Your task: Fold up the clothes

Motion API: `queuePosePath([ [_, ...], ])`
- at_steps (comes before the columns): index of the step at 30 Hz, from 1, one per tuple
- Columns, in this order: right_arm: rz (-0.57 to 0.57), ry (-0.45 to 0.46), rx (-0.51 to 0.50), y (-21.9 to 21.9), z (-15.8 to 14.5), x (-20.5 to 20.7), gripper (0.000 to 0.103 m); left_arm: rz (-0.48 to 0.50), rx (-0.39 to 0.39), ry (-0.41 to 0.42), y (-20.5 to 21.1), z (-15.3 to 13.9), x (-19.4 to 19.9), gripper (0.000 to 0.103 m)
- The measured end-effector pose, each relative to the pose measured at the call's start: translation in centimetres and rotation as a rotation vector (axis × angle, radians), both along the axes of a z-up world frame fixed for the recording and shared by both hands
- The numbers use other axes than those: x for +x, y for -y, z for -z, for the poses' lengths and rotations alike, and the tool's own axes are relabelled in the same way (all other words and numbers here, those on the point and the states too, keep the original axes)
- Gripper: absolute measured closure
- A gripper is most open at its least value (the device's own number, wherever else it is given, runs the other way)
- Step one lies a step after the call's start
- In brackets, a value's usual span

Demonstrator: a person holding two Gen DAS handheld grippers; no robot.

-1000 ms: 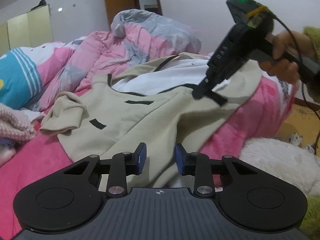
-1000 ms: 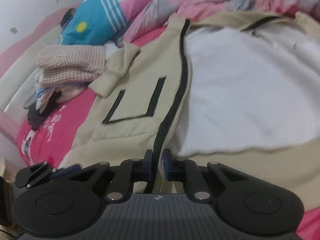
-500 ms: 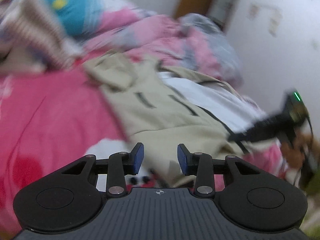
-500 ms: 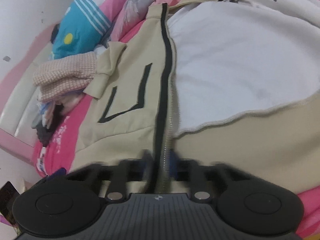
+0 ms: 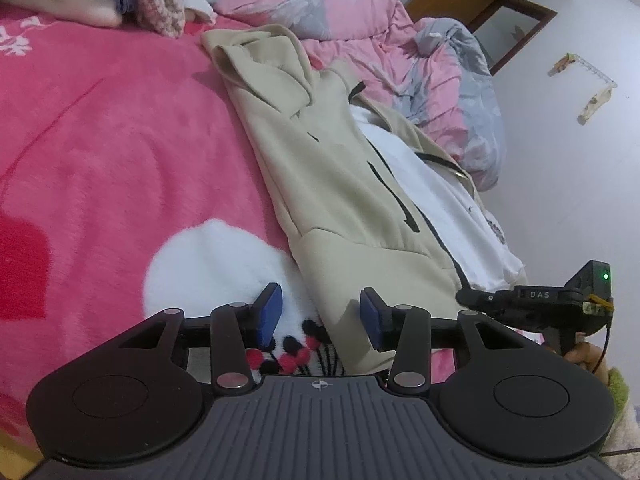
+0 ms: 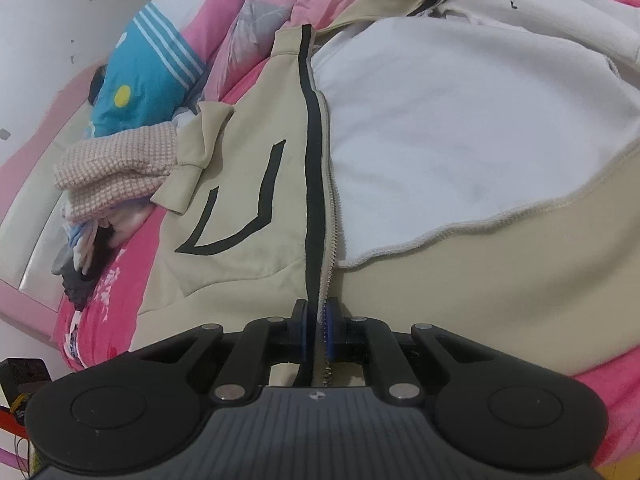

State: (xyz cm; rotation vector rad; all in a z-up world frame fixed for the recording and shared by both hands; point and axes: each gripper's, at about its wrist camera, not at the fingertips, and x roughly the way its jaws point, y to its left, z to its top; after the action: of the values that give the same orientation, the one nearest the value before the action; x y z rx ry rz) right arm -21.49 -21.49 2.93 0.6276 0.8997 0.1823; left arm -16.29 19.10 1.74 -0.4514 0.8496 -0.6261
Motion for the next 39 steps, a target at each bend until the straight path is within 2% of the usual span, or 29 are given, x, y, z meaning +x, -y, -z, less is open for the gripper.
queuePosePath([
  [7, 0.003, 0.007, 0.018, 0.0, 0.4, -0.1, 0.093, 0.005, 0.032, -0.008, 0.9, -0.2, -0.2, 0.062],
  [8, 0.004, 0.009, 0.021, 0.1, 0.4, -0.1, 0.093, 0.003, 0.034, -0.007, 0.9, -0.2, -0.3, 0.065],
  [9, 0.001, 0.012, 0.021, 0.0, 0.3, -0.1, 0.093, 0.003, 0.032, -0.008, 0.9, -0.3, -0.3, 0.080],
  [10, -0.003, 0.015, 0.020, -0.1, 0.2, -0.1, 0.093, -0.005, 0.019, -0.013, 0.8, -0.4, -0.3, 0.090],
  [12, -0.030, 0.028, 0.003, -0.5, -0.4, -0.2, 0.093, -0.026, -0.042, -0.045, -0.2, -0.6, -0.1, 0.099],
  [14, -0.058, 0.042, -0.016, -1.0, -1.1, -0.2, 0.093, -0.045, -0.083, -0.070, -1.1, -0.8, -0.1, 0.099],
  [17, -0.084, 0.017, -0.064, -1.7, -0.6, 0.2, 0.093, -0.056, -0.074, -0.100, -1.8, -0.1, -0.4, 0.100],
  [20, -0.068, 0.007, -0.041, -1.4, -0.5, 0.3, 0.093, -0.072, -0.108, -0.145, -2.7, 0.1, -0.6, 0.101],
  [23, -0.077, 0.010, -0.066, -1.4, -0.5, 0.1, 0.090, -0.070, -0.014, -0.101, -2.7, -0.5, -1.1, 0.103],
  [24, -0.080, 0.007, -0.073, -1.4, -0.4, 0.1, 0.090, -0.072, 0.007, -0.115, -2.9, 0.1, -0.9, 0.103],
  [26, -0.069, -0.005, -0.025, -0.7, 0.0, 0.3, 0.089, -0.076, 0.009, -0.139, -3.4, 1.0, -0.7, 0.103],
  [28, -0.057, -0.008, -0.006, -0.1, -0.4, 0.2, 0.085, -0.078, 0.000, -0.105, -3.8, 0.3, -1.0, 0.103],
  [31, -0.027, 0.048, -0.110, 0.3, -2.5, -0.5, 0.084, -0.095, 0.033, -0.009, -4.3, -1.4, -1.6, 0.103],
  [34, -0.028, 0.160, -0.165, -0.1, -4.6, -0.6, 0.083, -0.068, 0.057, 0.103, -3.0, -3.0, -1.3, 0.102],
  [36, -0.080, 0.227, -0.194, -1.7, -5.1, 0.2, 0.083, -0.023, 0.091, 0.161, -0.8, -3.7, -0.8, 0.101],
  [39, -0.178, 0.282, -0.272, -4.7, -4.2, 1.7, 0.084, 0.062, 0.192, 0.217, 3.2, -3.2, -0.4, 0.100],
])
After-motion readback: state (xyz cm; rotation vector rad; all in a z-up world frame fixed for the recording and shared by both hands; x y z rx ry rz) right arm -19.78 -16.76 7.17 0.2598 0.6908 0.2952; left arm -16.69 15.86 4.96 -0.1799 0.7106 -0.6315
